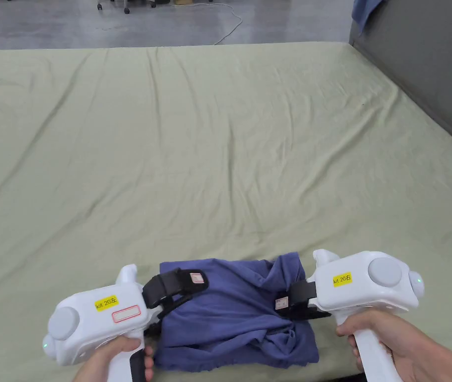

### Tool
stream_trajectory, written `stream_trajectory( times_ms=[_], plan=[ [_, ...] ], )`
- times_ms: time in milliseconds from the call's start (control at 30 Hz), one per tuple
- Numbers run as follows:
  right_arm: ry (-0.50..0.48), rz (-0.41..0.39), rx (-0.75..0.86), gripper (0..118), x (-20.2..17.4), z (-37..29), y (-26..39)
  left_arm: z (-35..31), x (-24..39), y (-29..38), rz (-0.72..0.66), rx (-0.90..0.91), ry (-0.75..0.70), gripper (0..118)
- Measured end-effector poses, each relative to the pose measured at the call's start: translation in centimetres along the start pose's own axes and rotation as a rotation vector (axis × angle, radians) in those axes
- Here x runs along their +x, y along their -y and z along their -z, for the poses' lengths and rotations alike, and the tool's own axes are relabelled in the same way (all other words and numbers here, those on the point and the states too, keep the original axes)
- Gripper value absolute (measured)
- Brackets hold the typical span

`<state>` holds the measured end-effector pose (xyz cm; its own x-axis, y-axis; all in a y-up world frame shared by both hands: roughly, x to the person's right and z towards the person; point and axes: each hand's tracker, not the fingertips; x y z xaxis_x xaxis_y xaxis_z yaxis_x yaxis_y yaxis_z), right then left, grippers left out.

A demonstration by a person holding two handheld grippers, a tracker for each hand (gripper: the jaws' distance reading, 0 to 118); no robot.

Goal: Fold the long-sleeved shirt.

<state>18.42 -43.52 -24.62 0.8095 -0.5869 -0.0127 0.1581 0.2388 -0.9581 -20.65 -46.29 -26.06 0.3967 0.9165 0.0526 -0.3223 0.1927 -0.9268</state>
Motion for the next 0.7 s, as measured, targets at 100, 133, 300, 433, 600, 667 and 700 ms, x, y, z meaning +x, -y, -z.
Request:
stream_trajectory(
  times_ms=[100,133,300,433,600,667,700],
  plan=[
    [0.005,-0.006,0.001,0,-0.2,0.1,0.0,3.2,0.6,0.4,0.021,-0.074,-0.065,22],
    [0.01,-0.005,0.003,0,-0.3,0.0,0.1,4.1,0.9,0.7,0.092,-0.096,-0.206,22],
    [0.08,-0.021,0.068,0,-3.5,-1.6,-0.3,2.0,3.5,-2.0,0.16,-0.151,-0.184,22],
    [0.096,-0.187,0.239,0,-10.0,-2.8,-0.6,-1.4,4.7,-4.2,0.198,-0.138,-0.226,22],
    [0.194,-0.495,0.54,0,-19.9,-1.1,0.0,-7.8,4.1,-7.3,0.25,-0.096,-0.296,22],
    [0.173,-0.581,0.627,0,-23.9,0.7,0.3,-11.6,3.1,-9.0,0.252,-0.08,-0.323,22],
    [0.152,-0.604,0.655,0,-25.7,1.9,0.2,-13.6,2.5,-9.9,0.262,-0.072,-0.343,22]
  ],
)
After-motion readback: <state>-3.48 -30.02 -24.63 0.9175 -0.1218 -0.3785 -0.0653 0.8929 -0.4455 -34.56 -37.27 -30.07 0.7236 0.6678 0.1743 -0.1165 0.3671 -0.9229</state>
